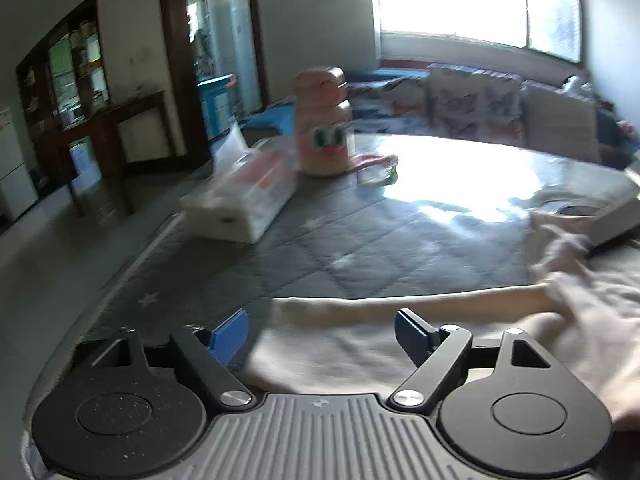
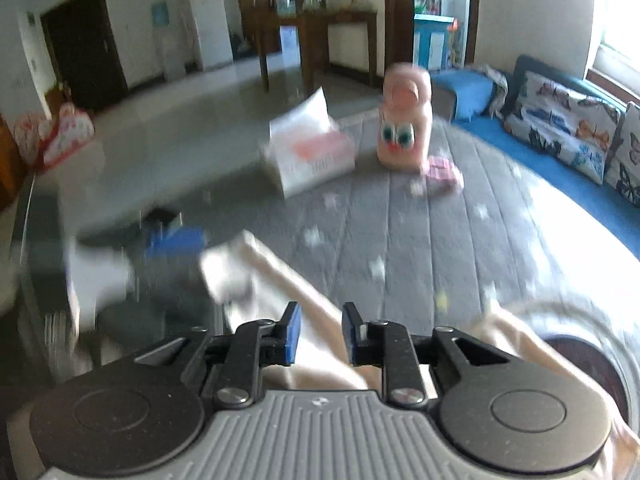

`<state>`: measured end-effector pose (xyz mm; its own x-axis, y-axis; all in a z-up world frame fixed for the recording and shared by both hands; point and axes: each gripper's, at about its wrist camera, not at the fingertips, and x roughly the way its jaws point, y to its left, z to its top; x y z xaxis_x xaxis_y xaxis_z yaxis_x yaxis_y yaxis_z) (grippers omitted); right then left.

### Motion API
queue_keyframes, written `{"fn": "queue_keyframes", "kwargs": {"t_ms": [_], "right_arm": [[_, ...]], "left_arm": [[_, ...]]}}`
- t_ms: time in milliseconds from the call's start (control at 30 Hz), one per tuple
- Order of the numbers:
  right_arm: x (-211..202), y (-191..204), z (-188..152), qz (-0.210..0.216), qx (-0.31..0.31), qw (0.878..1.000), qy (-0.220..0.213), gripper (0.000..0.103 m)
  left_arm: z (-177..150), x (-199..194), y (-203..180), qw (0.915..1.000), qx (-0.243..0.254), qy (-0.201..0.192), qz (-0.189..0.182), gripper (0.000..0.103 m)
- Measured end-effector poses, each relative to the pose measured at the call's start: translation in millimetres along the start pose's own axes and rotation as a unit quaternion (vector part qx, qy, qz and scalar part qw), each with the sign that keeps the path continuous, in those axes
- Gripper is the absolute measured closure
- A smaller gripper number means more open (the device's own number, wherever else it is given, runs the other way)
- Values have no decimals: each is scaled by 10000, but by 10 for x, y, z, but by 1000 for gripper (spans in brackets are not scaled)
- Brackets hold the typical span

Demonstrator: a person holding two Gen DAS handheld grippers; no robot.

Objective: Fold clothes

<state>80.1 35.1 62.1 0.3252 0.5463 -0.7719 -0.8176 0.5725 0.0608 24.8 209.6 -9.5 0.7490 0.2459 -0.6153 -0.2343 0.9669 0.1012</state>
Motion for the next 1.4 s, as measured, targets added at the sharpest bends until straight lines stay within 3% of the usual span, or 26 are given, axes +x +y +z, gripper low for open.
{"fn": "queue_keyframes", "kwargs": {"t_ms": [167,300,467,567,667,700,900,1100,1200,1267,1400], "right_arm": [[72,60,-353,82,-168,9990,400,73],[150,156,-555,122,-374,9974,611,71],[294,254,-736,112,-592,9955,731,71],[374,271,-827,-26,-550,9957,744,74],[370,256,-892,-115,-540,9963,652,91],[356,250,-906,-102,-525,9966,620,98],[237,320,-1070,126,-798,9947,635,98],[100,304,-1144,368,-739,9951,537,85],[-68,133,-1151,347,-430,9978,357,84],[-192,-59,-1140,258,-108,9993,233,83],[-426,-561,-1178,-214,599,9980,-18,81]], "left_arm": [[-26,223,36,9992,233,296,160,22],[-38,298,72,9993,184,322,52,26],[-2,333,51,9993,289,229,-61,78],[43,385,45,9990,393,211,103,94],[95,454,46,9982,506,210,238,96],[107,475,39,9977,569,202,292,97],[170,624,-10,9947,852,129,558,97],[275,643,-37,9943,882,214,565,91],[348,539,-96,9947,900,114,481,83],[414,465,-175,9954,887,35,353,61],[549,324,-447,9945,1029,-176,35,52]]}}
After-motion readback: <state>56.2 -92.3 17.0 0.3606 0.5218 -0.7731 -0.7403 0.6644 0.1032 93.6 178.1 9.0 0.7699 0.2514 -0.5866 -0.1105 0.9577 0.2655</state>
